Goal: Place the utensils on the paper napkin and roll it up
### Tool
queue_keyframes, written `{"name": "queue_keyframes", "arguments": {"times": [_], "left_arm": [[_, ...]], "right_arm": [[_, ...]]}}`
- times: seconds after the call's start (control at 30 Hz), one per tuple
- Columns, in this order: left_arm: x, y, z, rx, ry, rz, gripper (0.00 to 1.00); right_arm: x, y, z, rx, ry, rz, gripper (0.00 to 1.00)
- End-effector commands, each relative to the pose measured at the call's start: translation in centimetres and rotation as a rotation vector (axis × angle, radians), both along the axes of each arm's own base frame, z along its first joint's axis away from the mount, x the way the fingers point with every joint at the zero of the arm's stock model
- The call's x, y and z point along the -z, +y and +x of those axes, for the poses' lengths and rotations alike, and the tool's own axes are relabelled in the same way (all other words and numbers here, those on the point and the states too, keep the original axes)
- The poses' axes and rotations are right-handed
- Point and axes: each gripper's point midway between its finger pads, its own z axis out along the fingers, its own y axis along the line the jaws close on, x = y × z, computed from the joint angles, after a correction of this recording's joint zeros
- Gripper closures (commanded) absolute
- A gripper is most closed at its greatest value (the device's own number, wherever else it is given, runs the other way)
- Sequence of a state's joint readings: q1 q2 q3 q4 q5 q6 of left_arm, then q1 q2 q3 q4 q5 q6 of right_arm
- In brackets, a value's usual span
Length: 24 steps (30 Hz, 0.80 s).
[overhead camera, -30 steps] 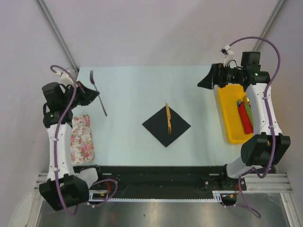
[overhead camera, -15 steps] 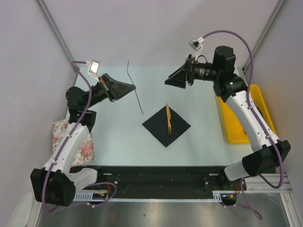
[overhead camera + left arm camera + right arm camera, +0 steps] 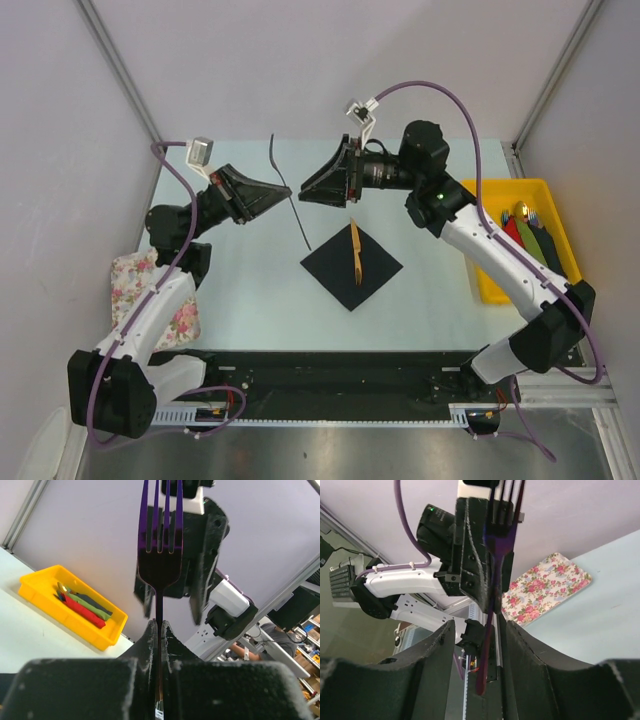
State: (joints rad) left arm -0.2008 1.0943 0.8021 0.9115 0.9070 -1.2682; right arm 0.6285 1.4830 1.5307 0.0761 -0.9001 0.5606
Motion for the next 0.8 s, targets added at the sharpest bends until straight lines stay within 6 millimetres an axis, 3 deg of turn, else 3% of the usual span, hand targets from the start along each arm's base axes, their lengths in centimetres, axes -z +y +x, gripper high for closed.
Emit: {"name": "queue_keyframes", "arguments": {"times": [0.0,0.17,0.4,0.63,0.77], "left_arm": [[-2.2,0.3,-1.2,-0.007,-0.078,-0.049,1.00],[-2.1,0.3,-1.2,-0.010,-0.074,-0.048,1.00],[-1.9,0.3,-0.9,-0.014,-0.069,-0.046,1.00],[-1.7,0.3,-0.8,-0.016,-0.063,-0.046,1.00],[-1.6,0.3,-0.8,-0.014,-0.061,-0.044,1.00]], "right_arm": [[-0.5,0.9,0.6,0.018,-0.016,0.048,0.50],[0.7,1.6,0.9,0.010,0.007,0.045,0.53],[1.1,2.1,-0.3,-0.021,0.022,0.048,0.56],[0.4,2.2,-1.2,-0.050,0.002,0.068,0.55],[0.6,2.3,-1.0,-0.044,0.020,0.073,0.62]]}}
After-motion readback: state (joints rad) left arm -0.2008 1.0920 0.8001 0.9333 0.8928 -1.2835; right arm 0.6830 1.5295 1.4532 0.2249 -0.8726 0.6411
